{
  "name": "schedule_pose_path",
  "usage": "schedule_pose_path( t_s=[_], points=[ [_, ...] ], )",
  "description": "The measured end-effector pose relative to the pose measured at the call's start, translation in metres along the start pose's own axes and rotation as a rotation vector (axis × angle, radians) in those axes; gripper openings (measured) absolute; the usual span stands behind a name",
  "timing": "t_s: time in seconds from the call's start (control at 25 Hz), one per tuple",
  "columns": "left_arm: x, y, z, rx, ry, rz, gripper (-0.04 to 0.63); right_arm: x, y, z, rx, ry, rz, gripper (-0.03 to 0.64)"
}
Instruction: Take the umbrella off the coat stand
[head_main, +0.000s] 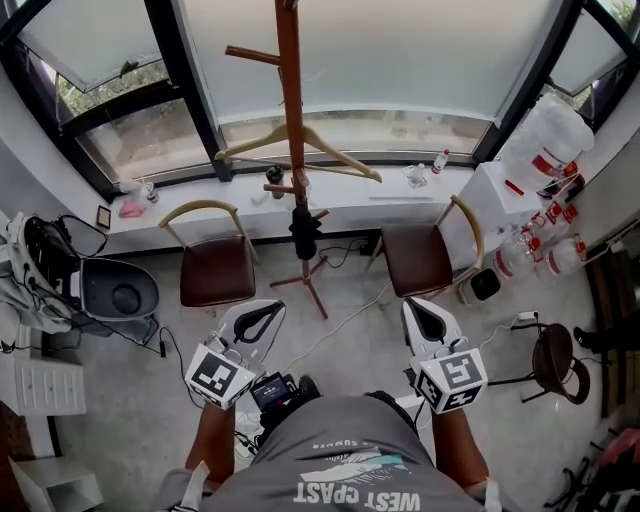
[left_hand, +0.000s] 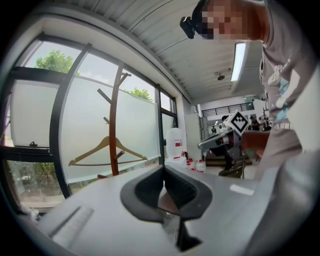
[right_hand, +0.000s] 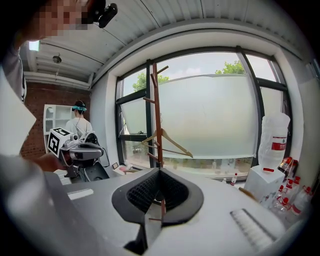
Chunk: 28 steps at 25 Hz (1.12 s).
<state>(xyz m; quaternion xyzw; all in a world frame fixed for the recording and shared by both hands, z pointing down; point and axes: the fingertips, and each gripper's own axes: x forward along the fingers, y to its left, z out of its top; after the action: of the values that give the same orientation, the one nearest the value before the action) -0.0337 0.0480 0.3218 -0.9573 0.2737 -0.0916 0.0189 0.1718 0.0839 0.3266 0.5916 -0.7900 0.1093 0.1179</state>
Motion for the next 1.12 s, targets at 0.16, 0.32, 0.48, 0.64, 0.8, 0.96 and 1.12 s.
schedule_pose_path(
  t_s=[0.16, 0.32, 0.48, 0.64, 0.8, 0.96, 1.12],
  points=[
    [-0.001, 0.014, 0.0, -0.008, -0.014, -0.014, 0.002, 0.011, 0.006, 0.009, -0.018, 0.009, -0.022, 0.002],
    [-0.002, 0.024, -0.015, -0.022, -0.001, -0.005, 0.002, 0.024, 0.013, 0.013, -0.039, 0.03, -0.01, 0.002],
    [0.0, 0.035, -0.023, -0.043, 0.007, 0.027, 0.002, 0.047, 0.015, 0.016, -0.052, 0.039, 0.028, 0.002],
    [0.003, 0.039, -0.027, -0.05, 0.024, 0.067, 0.002, 0.071, 0.014, 0.018, -0.06, 0.036, 0.089, 0.002],
    [0.01, 0.038, -0.025, -0.053, 0.04, 0.1, 0.002, 0.089, 0.004, 0.023, -0.055, 0.031, 0.138, 0.002],
    [0.013, 0.045, -0.021, -0.088, 0.038, 0.159, 0.002, 0.109, -0.001, 0.024, -0.071, 0.045, 0.188, 0.002],
    [0.016, 0.051, -0.031, -0.102, 0.063, 0.198, 0.002, 0.128, -0.004, 0.023, -0.074, 0.054, 0.224, 0.002]
  ],
)
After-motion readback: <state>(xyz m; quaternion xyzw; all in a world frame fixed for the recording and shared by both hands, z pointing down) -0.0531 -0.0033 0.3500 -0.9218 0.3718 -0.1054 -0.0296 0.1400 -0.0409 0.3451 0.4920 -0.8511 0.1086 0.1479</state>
